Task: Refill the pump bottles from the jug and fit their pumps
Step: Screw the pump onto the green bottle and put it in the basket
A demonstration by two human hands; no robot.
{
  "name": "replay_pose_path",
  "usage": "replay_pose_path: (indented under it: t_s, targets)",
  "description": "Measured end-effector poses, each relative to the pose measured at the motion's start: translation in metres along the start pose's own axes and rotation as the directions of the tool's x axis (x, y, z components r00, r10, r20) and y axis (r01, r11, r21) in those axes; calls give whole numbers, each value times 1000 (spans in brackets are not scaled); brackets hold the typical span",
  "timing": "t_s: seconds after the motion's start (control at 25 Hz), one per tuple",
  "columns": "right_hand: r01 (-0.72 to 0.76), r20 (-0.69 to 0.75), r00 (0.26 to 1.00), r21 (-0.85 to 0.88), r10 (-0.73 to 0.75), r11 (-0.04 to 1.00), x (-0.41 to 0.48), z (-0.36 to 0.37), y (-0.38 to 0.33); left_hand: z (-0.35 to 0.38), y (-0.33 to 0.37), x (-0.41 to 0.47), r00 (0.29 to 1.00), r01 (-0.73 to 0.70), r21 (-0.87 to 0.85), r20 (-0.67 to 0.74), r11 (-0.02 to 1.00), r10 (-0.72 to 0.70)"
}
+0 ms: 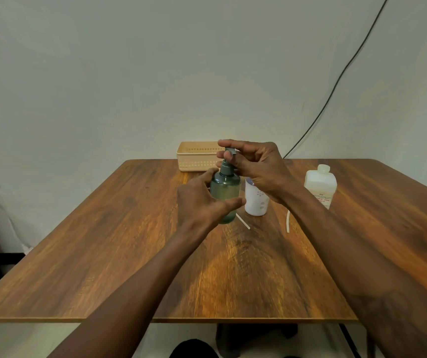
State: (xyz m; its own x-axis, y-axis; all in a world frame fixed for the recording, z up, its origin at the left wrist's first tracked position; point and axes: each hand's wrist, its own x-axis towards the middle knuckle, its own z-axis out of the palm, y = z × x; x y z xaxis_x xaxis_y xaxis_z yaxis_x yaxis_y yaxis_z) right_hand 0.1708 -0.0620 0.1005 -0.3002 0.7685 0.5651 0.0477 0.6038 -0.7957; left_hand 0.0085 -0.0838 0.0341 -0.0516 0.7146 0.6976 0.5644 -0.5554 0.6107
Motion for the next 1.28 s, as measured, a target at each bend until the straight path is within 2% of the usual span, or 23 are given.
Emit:
replay_pose_path:
  t_s: [0.16,0.4,0.6,0.72,0.88,1.0,1.12,1.28]
  targets:
    - [46,-167,983,-165,-74,985,16,10,11,6,-2,7,998,27,18,-49,999,-26]
    - [11,-192,981,-144,-39,989,40,7,20,11,-11,32,998,29,1,-50,1000,-28]
    - [-136,-284,958,-368,28,920,77,-4,28,24,-24,82,997,17,6,-74,1000,-16]
    - [-173,-295,954,-380,59,909,109,-13,38,41,-35,120,996,51,2,-79,999,-51]
    - [-179,-283,959,-509,33,842,157,-28,65,74,-63,164,994,78,-46,-69,996,-81]
    - [-199,-358,934,-543,-11,816,191,-40,97,99,-85,203,996,81,-32,27,996,-80]
    - [-237,-398,917,-560,-8,794,217,-51,132,114,-107,246,982,112,61,148,992,-120]
    - [-220,-394,918,-585,-37,780,249,-63,166,131,-128,290,984,107,46,141,993,-113]
